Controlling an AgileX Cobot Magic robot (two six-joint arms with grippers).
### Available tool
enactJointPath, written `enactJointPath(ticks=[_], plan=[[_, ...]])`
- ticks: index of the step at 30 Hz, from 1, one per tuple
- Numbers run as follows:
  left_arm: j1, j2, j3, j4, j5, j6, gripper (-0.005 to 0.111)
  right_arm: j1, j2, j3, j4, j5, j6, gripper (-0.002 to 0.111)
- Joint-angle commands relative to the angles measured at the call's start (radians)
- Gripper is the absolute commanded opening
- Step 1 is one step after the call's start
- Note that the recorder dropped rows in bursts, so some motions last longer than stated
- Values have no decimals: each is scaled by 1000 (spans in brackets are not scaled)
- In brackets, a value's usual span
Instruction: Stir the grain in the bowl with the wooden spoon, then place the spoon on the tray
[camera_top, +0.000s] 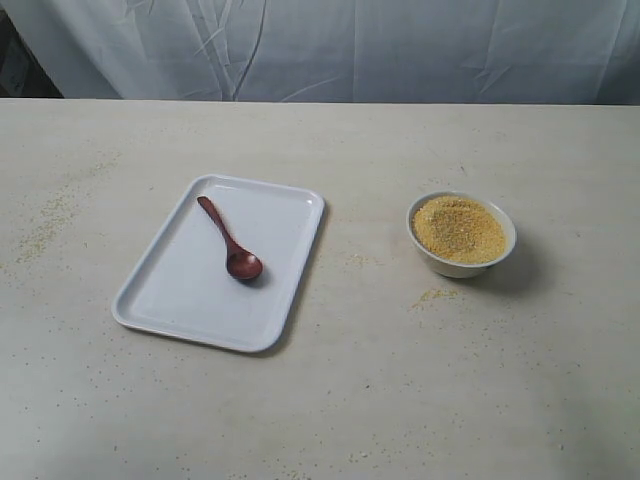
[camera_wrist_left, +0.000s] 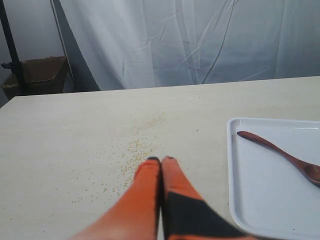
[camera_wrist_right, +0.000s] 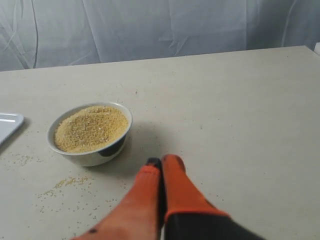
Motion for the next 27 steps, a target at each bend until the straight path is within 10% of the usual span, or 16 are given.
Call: enactJointPath(ticks=[1, 27], plan=[[-4, -4, 2, 1, -12, -4, 0, -4, -5, 35, -1, -31, 1, -1], [-4, -4, 2, 1, -12, -4, 0, -74, -5, 61, 52, -65, 1, -1]])
